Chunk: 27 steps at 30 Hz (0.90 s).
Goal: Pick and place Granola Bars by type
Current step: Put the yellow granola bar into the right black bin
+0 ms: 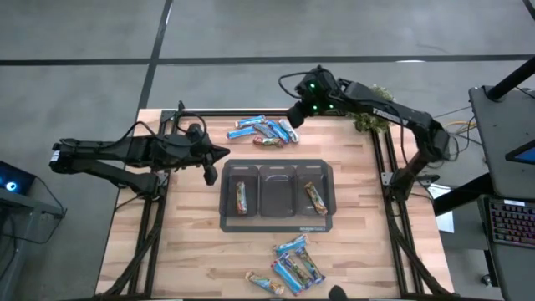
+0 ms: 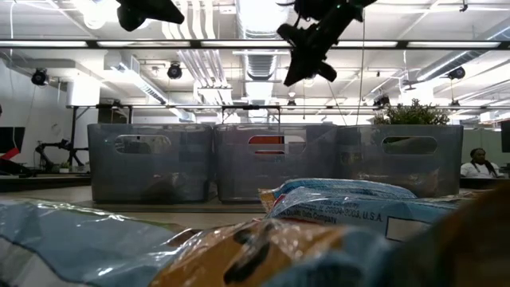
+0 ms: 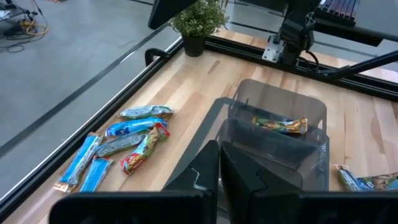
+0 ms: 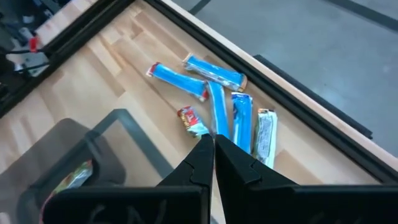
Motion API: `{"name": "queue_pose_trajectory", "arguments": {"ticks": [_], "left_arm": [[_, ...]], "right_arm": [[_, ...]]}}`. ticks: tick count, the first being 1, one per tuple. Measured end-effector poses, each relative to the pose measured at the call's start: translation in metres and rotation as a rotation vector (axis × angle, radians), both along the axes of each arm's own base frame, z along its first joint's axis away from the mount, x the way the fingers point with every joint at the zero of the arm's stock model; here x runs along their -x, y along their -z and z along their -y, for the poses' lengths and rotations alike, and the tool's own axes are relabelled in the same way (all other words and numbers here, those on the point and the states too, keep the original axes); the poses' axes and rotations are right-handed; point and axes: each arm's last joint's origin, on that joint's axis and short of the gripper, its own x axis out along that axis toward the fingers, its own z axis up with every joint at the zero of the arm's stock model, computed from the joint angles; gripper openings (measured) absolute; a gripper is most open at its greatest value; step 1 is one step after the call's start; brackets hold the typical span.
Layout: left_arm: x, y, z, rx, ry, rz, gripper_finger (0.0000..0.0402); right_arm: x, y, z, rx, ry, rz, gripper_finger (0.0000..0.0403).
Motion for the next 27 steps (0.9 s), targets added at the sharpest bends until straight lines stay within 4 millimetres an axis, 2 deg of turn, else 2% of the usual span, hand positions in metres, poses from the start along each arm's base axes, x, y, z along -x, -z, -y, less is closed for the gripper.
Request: {"name": "queue_pose_trajectory", "arguments": {"ticks": [7, 11, 27], "left_arm": [[0.000, 0.000, 0.000, 0.000, -0.001, -0.002, 0.0000], [0.001, 0.000, -0.001, -0.009, -0.022, -0.006, 0.0000], [0.001, 0.001, -0.001, 0.005, -0.030, 0.000, 0.0000]], "right_arm": [[-0.012, 0.021, 0.011, -0.032, 0.009, -0.056, 0.0010], [-0.016, 0.034, 0.017, -0.064, 0.010, -0.093, 0.0028], [-0.024, 0.081, 0.035, -0.163, 0.032, -0.236, 0.0195]]}}
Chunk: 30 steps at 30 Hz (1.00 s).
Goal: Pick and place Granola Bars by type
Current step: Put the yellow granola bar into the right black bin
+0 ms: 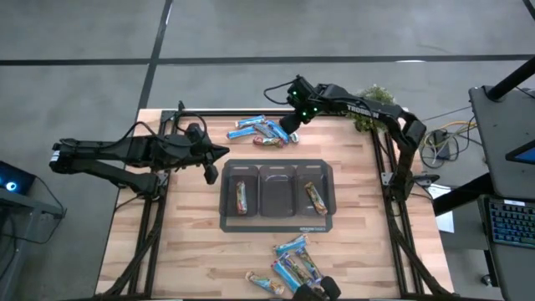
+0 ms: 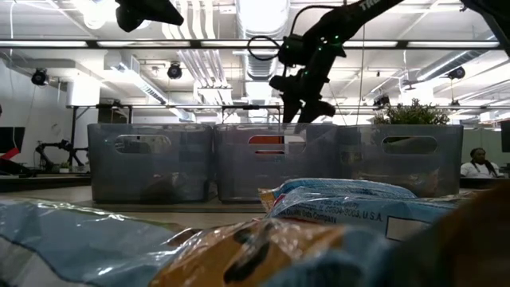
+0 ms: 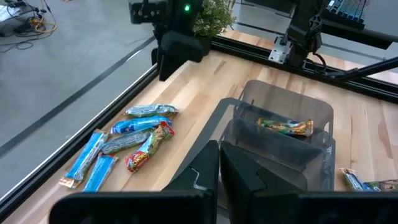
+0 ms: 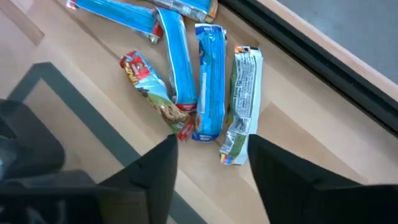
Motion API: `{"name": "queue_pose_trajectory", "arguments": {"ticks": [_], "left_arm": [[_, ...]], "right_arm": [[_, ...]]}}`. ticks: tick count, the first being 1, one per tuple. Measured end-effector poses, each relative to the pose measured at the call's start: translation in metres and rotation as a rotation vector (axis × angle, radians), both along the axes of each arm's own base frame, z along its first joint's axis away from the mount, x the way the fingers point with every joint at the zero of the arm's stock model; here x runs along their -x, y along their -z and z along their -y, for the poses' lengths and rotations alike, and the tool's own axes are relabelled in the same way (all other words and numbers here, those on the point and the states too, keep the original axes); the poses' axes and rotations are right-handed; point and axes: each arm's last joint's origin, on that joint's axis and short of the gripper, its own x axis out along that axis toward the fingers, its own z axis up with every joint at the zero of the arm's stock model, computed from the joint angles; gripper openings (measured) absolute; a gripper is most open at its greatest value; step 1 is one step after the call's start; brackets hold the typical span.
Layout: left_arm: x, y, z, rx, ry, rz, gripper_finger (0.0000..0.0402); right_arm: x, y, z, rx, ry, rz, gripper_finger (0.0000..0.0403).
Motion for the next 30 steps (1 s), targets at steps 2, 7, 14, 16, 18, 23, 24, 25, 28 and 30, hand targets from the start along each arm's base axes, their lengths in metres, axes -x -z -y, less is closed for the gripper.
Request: {"name": "queue_pose_trajectory", "arguments": {"ticks": [2, 7, 14, 16, 18, 23, 24, 25, 28, 30], "left_arm": [[0.000, 0.000, 0.000, 0.001, 0.000, 0.000, 0.0000], [0.000, 0.000, 0.000, 0.024, -0.012, 0.011, 0.0000], [0.000, 0.000, 0.000, 0.027, -0.013, 0.012, 0.0000], [0.000, 0.000, 0.000, 0.031, -0.015, 0.014, 0.0000], [0.000, 0.000, 0.000, 0.034, -0.017, 0.014, 0.0000], [0.000, 0.000, 0.000, 0.035, -0.028, 0.018, 0.0000], [0.000, 0.000, 0.000, 0.035, -0.034, 0.019, 0.0000], [0.000, 0.000, 0.000, 0.036, -0.037, 0.020, 0.0000], [0.000, 0.000, 0.000, 0.036, -0.037, 0.020, 0.0000], [0.000, 0.000, -0.001, 0.036, -0.038, 0.020, 0.0000]], "right_arm": [[-0.002, 0.004, 0.002, 0.000, 0.001, 0.001, 0.0211], [-0.007, 0.020, 0.009, -0.020, 0.008, -0.023, 0.0231], [-0.013, 0.054, 0.018, -0.067, 0.019, -0.095, 0.0233], [-0.014, 0.061, 0.019, -0.072, 0.020, -0.109, 0.0233], [-0.015, 0.065, 0.020, -0.076, 0.021, -0.122, 0.0233], [-0.015, 0.073, 0.023, -0.076, 0.008, -0.140, 0.0230], [-0.015, 0.074, 0.024, -0.075, 0.007, -0.142, 0.0231], [-0.015, 0.075, 0.025, -0.076, 0.008, -0.145, 0.0231], [-0.015, 0.079, 0.026, -0.080, 0.006, -0.153, 0.0230], [-0.015, 0.081, 0.027, -0.079, -0.004, -0.160, 0.0228]]}}
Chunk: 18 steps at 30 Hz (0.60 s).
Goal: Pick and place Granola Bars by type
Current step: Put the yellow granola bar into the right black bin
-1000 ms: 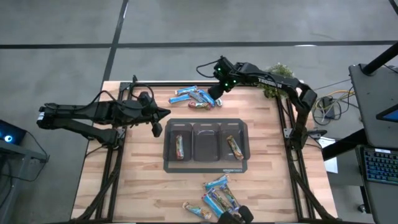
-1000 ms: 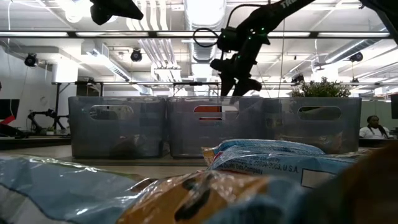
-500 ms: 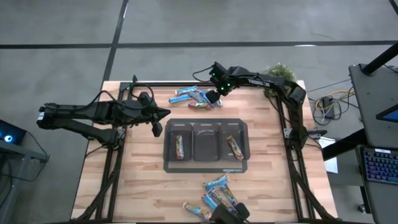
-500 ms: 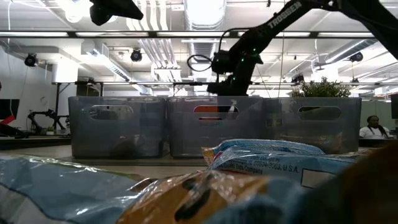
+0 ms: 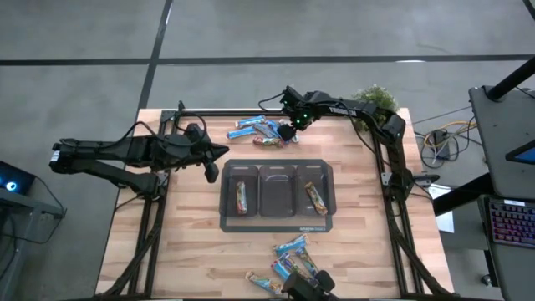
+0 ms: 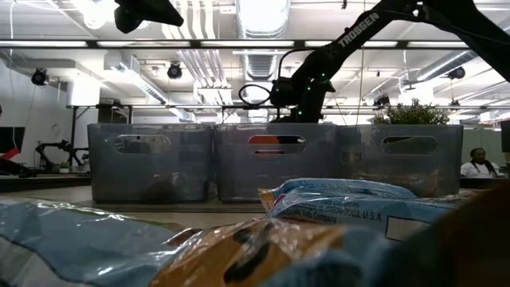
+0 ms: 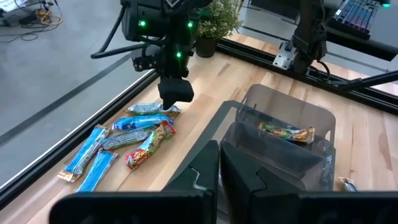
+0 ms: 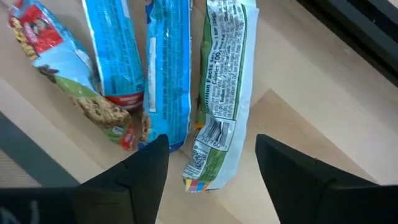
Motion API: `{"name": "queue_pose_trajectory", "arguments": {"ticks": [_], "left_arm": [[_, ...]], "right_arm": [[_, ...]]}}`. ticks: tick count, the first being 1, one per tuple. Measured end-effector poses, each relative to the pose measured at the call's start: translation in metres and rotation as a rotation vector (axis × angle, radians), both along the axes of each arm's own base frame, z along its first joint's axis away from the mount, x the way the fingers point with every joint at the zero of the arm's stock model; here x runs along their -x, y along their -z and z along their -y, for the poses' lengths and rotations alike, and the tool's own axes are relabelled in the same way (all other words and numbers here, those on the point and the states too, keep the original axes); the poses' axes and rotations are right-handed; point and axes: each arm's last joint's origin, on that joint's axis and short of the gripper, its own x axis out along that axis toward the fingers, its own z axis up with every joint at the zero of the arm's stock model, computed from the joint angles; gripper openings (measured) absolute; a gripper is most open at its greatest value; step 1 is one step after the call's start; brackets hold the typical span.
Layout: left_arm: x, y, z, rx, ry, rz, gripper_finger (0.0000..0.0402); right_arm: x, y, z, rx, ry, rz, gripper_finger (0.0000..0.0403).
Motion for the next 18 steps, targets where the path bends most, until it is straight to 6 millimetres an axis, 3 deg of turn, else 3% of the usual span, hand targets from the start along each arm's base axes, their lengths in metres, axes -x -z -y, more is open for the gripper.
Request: {"name": "queue_pose_trajectory", "arguments": {"ticks": [18], "left_arm": [[0.000, 0.000, 0.000, -0.002, -0.007, 0.001, 0.0000]], "right_arm": [[-0.002, 0.020, 0.004, -0.020, -0.019, -0.034, 0.0226]]}}
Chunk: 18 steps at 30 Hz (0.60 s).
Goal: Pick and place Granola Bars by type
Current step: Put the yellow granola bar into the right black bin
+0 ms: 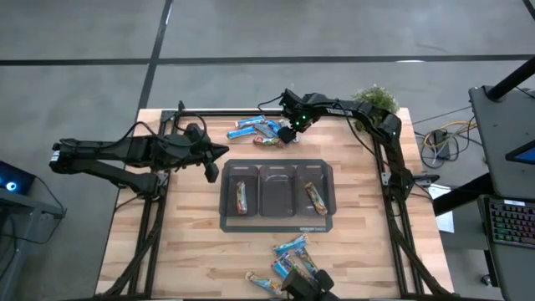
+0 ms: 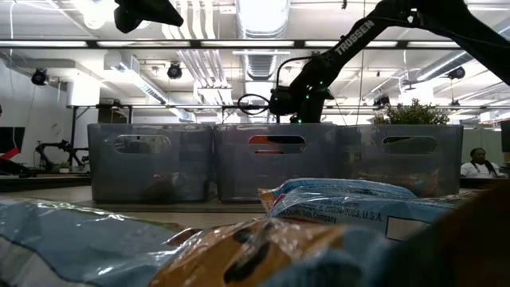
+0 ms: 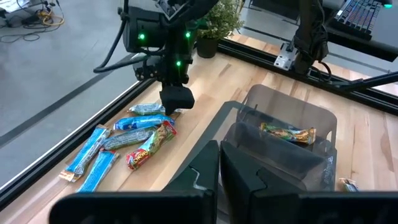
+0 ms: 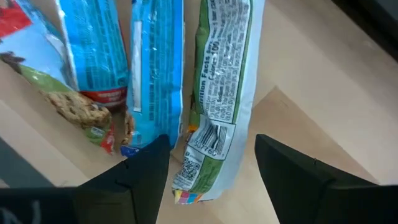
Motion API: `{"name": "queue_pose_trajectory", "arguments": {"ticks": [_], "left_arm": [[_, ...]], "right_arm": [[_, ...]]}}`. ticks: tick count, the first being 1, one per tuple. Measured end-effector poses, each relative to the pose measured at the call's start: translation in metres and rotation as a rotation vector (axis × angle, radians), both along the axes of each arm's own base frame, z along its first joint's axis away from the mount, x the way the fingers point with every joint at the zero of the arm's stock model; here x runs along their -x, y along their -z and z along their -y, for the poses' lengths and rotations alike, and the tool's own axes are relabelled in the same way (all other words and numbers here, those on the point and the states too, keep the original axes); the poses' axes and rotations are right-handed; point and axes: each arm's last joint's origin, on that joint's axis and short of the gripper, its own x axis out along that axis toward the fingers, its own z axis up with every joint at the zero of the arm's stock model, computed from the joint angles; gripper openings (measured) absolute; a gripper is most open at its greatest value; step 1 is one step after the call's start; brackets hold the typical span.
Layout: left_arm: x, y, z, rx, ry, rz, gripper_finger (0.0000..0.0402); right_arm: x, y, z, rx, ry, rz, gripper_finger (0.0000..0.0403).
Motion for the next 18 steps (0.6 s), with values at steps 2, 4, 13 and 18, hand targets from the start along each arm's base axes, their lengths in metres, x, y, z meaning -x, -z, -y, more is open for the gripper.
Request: {"name": "queue_pose_trajectory", "arguments": {"ticks": [2, 4, 13, 18], "left_arm": [[0.0000, 0.0000, 0.0000, 0.000, 0.000, 0.000, 0.0000], [0.0000, 0.0000, 0.0000, 0.000, 0.000, 0.000, 0.0000], [0.0000, 0.0000, 0.0000, 0.000, 0.000, 0.000, 0.0000], [0.0000, 0.0000, 0.0000, 0.000, 0.000, 0.000, 0.0000]], "right_arm": [[-0.0004, 0.0039, 0.0003, -0.006, 0.002, -0.007, 0.0226], [-0.0006, 0.0059, 0.0004, -0.010, 0.003, -0.011, 0.0226], [-0.0009, 0.0068, 0.0017, -0.010, 0.025, -0.004, 0.0224], [-0.0010, 0.0068, 0.0017, -0.010, 0.026, -0.004, 0.0193]]}}
